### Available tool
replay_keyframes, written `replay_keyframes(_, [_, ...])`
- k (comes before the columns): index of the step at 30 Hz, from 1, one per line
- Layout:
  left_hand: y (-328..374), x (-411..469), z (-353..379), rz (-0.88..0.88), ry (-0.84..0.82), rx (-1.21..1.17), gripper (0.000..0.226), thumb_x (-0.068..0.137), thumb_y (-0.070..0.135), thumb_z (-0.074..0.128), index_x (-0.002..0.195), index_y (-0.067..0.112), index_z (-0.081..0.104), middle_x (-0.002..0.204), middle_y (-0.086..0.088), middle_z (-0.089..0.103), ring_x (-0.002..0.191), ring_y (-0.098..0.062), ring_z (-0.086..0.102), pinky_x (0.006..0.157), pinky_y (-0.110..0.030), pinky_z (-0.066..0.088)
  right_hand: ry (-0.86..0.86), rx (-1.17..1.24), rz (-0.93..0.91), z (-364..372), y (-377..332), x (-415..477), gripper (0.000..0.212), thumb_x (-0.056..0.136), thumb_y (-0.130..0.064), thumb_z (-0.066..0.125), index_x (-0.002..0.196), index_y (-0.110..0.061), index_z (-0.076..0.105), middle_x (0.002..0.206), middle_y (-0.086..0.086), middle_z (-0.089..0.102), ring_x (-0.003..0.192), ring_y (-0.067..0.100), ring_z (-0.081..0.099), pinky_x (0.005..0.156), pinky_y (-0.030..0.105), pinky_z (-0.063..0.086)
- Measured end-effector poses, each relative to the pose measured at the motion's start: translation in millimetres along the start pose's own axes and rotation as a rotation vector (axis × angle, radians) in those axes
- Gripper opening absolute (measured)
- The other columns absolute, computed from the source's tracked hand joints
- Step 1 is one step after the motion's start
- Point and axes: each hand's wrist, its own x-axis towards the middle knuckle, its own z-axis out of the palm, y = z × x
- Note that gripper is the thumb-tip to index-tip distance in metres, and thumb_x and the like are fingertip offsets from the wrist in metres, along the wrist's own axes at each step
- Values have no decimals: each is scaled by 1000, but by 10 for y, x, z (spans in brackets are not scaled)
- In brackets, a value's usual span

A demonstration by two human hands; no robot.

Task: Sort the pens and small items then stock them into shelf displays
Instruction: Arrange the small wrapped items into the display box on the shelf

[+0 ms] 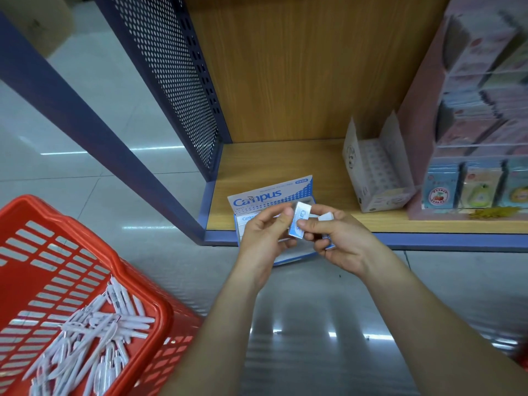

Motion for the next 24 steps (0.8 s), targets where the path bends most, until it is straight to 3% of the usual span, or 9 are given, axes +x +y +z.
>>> replay_keyframes(6, [37,4,-5,33,6,153,12,89,19,63,95,15,73,88,-4,71,79,-16,63,60,-23,50,-12,-93,2,1,-37,2,33,78,3,72,109,-11,67,70,3,61,56,9,47,37,14,28])
replay_keyframes(11, [73,-5,-30,14,88,27,13,87,11,66,99,11,65,81,-9,66,73,-23,63,59,-26,54,-60,-207,23,-31,-45,-44,28,80,-11,74,107,-16,69,75,-2,62,60,9,48,38,15,26])
replay_keyframes(15, [78,-27,-66,12,96,16,14,88,2,61,95,14,57,77,-7,69,67,-23,68,61,-28,56,32,-248,-23,-12,-52,-25,18,80,-6,74,95,-14,68,73,2,61,58,10,47,39,16,27])
replay_keyframes(20, [85,7,-169,33,160,202,12,84,10,68,76,13,59,66,-4,68,64,-17,66,57,-24,46,174,-157,-111,18,-5,44,11,82,-5,73,82,-13,65,64,2,55,54,9,47,41,16,31])
replay_keyframes(24, [66,-5,-225,27,205,201,9,82,6,70,86,10,63,68,-10,70,62,-17,66,58,-22,51,143,-286,-76,7,30,49,12,81,-10,75,87,-12,65,66,4,61,55,10,51,44,18,34])
